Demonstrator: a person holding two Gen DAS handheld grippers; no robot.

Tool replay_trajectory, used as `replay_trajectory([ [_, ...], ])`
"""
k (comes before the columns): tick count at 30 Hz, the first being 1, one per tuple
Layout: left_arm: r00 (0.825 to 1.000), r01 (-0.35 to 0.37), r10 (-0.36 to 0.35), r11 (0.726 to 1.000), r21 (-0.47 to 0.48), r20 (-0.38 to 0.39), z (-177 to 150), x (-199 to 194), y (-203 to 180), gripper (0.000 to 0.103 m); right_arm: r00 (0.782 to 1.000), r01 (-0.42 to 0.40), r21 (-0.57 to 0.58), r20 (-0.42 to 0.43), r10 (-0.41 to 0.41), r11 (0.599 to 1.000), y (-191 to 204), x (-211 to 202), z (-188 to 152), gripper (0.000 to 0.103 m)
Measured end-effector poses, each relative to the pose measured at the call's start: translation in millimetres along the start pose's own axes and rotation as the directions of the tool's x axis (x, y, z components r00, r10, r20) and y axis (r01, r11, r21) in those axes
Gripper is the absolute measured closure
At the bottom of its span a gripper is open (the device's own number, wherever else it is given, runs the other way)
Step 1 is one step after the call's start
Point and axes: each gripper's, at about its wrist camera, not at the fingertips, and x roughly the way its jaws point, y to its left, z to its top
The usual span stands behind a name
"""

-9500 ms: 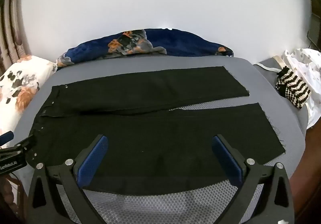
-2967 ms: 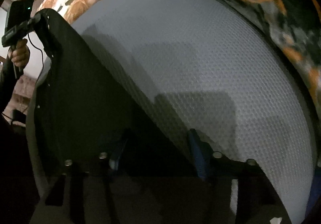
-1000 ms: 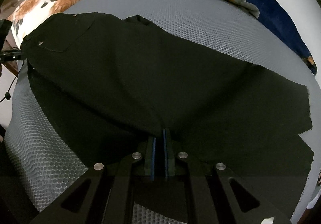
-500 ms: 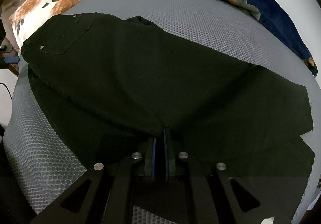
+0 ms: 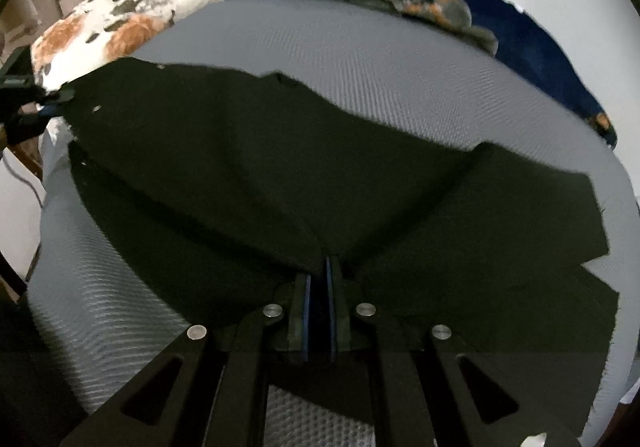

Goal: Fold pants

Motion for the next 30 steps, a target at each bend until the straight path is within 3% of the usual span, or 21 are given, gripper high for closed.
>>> replay_trajectory([
  [4, 1.000, -0.004, 0.000, 0.988, 0.156, 0.023, 16, -10, -26, 0.087, 1.000, -0.010, 0.004, 0.019, 0.010, 1.000, 13, -18, -2, 0.097],
  [7, 1.000, -0.029, 0.029, 0.959, 0.282, 0.003, 23, -13, -31, 0.087, 1.000, -0.027, 0.011, -0.008, 0.027, 1.000, 19, -12, -10, 0.097],
  [9, 0.996, -0.069, 0.083, 0.949, 0.307, -0.034, 23, -2, -23, 0.087, 0.998, -0.045, 0.024, -0.041, 0.046, 0.999, 22, -3, -17, 0.097],
  [13, 0.965, -0.179, 0.226, 0.938, 0.296, -0.133, 7, 18, 21, 0.087, 0.993, -0.067, 0.024, -0.098, 0.069, 0.997, 30, 12, -30, 0.097],
  [17, 0.967, -0.180, 0.222, 0.942, 0.284, -0.123, -2, 10, 37, 0.087, 0.989, -0.090, 0.022, -0.114, 0.091, 0.996, 32, 13, -33, 0.097],
  [21, 0.950, -0.245, 0.297, 0.895, 0.372, -0.091, -11, 3, 38, 0.084, 0.984, -0.104, 0.043, -0.143, 0.109, 0.994, 30, 25, -38, 0.097],
  [24, 0.942, -0.274, 0.327, 0.876, 0.396, -0.071, -11, 3, 28, 0.079, 0.982, -0.125, 0.082, -0.135, 0.135, 0.989, 24, 27, -39, 0.097],
  [27, 0.935, -0.308, 0.352, 0.867, 0.392, -0.044, -12, 0, 21, 0.066, 0.980, -0.138, 0.091, -0.131, 0.149, 0.986, 22, 27, -42, 0.097],
  [29, 0.908, -0.384, 0.420, 0.820, 0.424, 0.009, -14, -3, 14, 0.051, 0.979, -0.148, 0.093, -0.125, 0.159, 0.985, 21, 27, -43, 0.096],
  [30, 0.889, -0.423, 0.456, 0.788, 0.446, 0.038, -16, -6, 11, 0.049, 0.978, -0.155, 0.102, -0.122, 0.167, 0.983, 19, 26, -43, 0.095],
])
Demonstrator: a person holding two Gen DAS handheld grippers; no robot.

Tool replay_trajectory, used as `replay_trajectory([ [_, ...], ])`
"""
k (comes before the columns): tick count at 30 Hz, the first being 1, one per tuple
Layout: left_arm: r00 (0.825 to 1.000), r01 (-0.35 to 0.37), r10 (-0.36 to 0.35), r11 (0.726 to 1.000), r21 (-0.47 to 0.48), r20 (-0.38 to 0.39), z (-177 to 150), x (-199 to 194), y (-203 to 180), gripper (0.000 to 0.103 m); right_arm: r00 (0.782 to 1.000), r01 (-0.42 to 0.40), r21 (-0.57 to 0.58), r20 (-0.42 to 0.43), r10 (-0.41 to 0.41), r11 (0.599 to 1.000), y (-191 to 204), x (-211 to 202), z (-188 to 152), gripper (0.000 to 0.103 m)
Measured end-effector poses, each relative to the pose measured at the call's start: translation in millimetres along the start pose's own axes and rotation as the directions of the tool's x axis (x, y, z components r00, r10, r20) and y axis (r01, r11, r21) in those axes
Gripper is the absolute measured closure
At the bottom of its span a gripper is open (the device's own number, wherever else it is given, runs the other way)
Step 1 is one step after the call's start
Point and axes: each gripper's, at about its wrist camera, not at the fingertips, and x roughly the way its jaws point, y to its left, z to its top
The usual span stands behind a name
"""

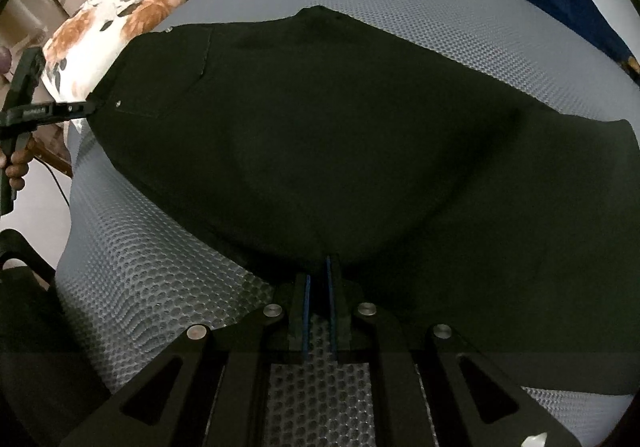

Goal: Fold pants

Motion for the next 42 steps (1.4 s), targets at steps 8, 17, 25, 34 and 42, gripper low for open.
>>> replay_trajectory([
  [8, 0.971, -0.188, 0.153, 0.963, 0.191, 0.183, -2, -36, -49, 0.049, 0.999, -0.051, 0.046, 0.019, 0.050, 0.998, -11, -6, -1, 0.092],
  [17, 0.979, 0.063, -0.153, 0.859, 0.508, 0.138, -9, -8, -183, 0.048, 0.994, -0.103, 0.119, 0.034, 0.099, 0.988, -16, -10, 6, 0.092],
  [25, 0.964, 0.216, -0.264, 0.739, 0.638, -0.021, -13, 50, -270, 0.048, 0.993, -0.118, 0.136, 0.044, 0.113, 0.984, -14, -14, 14, 0.092],
  [34, 0.950, 0.286, -0.291, 0.660, 0.695, -0.114, -33, 71, -317, 0.048, 0.990, -0.138, 0.135, 0.051, 0.132, 0.981, -16, -15, 22, 0.092],
  [42, 0.969, 0.221, -0.227, 0.637, 0.739, -0.094, -48, 90, -336, 0.092, 0.992, -0.122, 0.105, 0.045, 0.117, 0.987, -15, -20, 25, 0.085],
])
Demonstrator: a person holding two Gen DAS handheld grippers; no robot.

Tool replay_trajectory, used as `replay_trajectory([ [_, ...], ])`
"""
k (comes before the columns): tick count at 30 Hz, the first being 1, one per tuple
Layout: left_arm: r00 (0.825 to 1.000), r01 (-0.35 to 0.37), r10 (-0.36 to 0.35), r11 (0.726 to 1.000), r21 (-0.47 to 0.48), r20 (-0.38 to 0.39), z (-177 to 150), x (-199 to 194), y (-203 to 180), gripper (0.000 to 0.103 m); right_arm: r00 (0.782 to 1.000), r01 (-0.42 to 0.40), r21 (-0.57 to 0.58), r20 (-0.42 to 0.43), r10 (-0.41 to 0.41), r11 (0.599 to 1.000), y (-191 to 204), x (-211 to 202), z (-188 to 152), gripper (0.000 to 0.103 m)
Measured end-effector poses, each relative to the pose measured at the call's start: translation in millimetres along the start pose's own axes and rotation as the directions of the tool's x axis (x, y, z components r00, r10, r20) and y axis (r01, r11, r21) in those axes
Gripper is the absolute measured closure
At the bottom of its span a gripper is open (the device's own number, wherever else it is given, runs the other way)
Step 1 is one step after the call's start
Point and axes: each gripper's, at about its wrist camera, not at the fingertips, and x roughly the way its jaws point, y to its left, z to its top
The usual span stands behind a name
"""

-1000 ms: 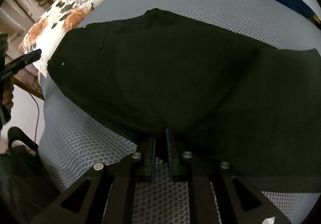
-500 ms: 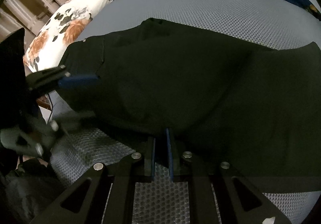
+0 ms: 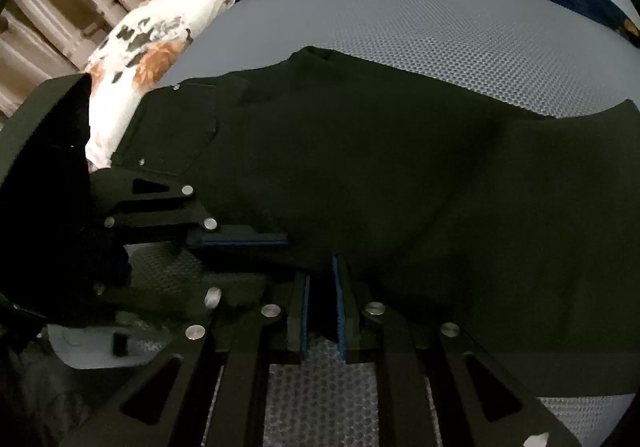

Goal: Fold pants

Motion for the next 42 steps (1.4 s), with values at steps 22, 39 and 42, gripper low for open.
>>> replay_trajectory([
  [22, 1.000, 0.020, -0.022, 0.992, -0.123, -0.012, -1, 2, 9, 0.097, 0.907, -0.111, 0.694, 0.363, -0.212, 0.711, -289, -117, -30, 0.069],
  [39, 0.999, 0.020, -0.025, 0.988, -0.153, -0.030, -2, 2, 13, 0.097, 0.893, -0.147, 0.766, 0.374, -0.249, 0.626, -340, -100, -9, 0.097],
  [42, 0.999, 0.017, -0.022, 0.989, -0.149, -0.030, -2, 2, 12, 0.096, 0.875, -0.141, 0.758, 0.397, -0.278, 0.636, -333, -116, -12, 0.099],
])
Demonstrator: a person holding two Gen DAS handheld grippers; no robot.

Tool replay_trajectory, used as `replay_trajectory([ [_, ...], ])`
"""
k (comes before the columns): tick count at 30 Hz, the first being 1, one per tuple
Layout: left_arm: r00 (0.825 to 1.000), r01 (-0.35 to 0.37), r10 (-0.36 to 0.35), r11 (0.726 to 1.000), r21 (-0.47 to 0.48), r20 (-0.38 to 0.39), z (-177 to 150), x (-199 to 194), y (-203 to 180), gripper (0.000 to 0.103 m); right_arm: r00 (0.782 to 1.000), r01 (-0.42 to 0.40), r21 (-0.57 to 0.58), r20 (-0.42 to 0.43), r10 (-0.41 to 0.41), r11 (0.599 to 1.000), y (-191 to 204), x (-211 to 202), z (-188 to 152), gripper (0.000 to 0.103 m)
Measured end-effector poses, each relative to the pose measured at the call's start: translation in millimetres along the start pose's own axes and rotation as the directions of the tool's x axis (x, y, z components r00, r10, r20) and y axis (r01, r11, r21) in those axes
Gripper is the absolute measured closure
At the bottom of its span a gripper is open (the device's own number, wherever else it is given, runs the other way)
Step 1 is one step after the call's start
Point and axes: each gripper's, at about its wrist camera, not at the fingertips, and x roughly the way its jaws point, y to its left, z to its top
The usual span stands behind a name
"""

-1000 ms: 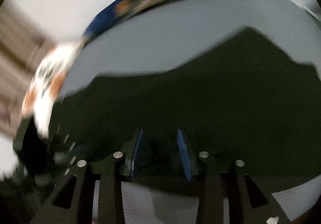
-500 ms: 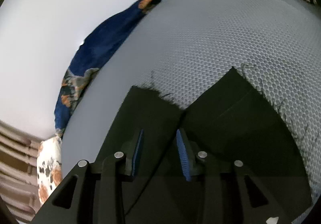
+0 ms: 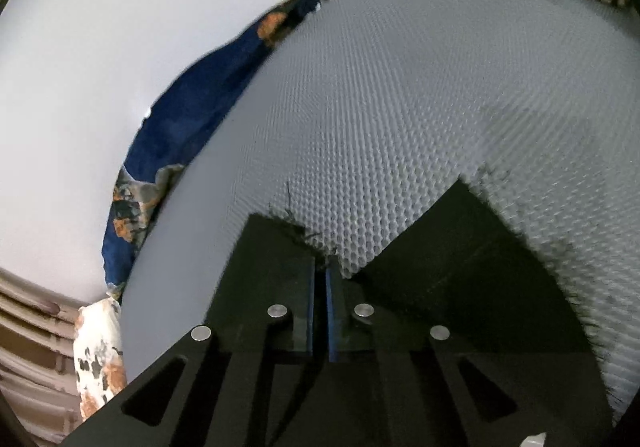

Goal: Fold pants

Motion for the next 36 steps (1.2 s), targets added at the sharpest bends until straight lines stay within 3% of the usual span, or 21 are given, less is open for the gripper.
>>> replay_trajectory([
  [4, 1.000, 0.003, -0.003, 1.000, 0.005, 0.005, 0, -1, 1, 0.096, 0.996, -0.009, -0.014, 0.088, 0.010, 1.000, -2, -47, -8, 0.100],
  [9, 1.000, 0.017, -0.017, 1.000, 0.018, 0.007, -4, 0, 0, 0.096, 0.980, 0.087, -0.006, 0.182, -0.085, 0.996, -25, -110, -33, 0.100],
  [11, 1.000, 0.023, -0.023, 0.999, 0.029, 0.004, -4, 1, -2, 0.096, 0.976, 0.128, 0.014, 0.177, -0.129, 0.992, -42, -121, -45, 0.100],
  [19, 1.000, 0.015, -0.014, 0.997, 0.074, -0.023, -6, 12, -10, 0.094, 0.954, 0.269, 0.080, 0.112, -0.277, 0.960, -94, -115, -84, 0.101],
  [30, 0.999, 0.006, -0.003, 0.996, 0.093, -0.034, -6, 15, -12, 0.093, 0.943, 0.312, 0.067, 0.101, -0.317, 0.948, -100, -113, -97, 0.101],
  [32, 0.999, 0.013, -0.009, 0.997, 0.080, -0.040, -4, 15, -11, 0.090, 0.944, 0.314, 0.061, 0.090, -0.319, 0.947, -98, -114, -94, 0.094],
  [34, 0.999, 0.024, -0.021, 0.998, 0.057, -0.047, -3, 14, -8, 0.088, 0.945, 0.318, 0.047, 0.069, -0.320, 0.947, -95, -116, -91, 0.078],
  [36, 0.998, 0.027, -0.025, 0.999, 0.038, -0.058, -2, 13, -6, 0.085, 0.940, 0.329, 0.028, 0.085, -0.330, 0.944, -90, -122, -86, 0.075],
])
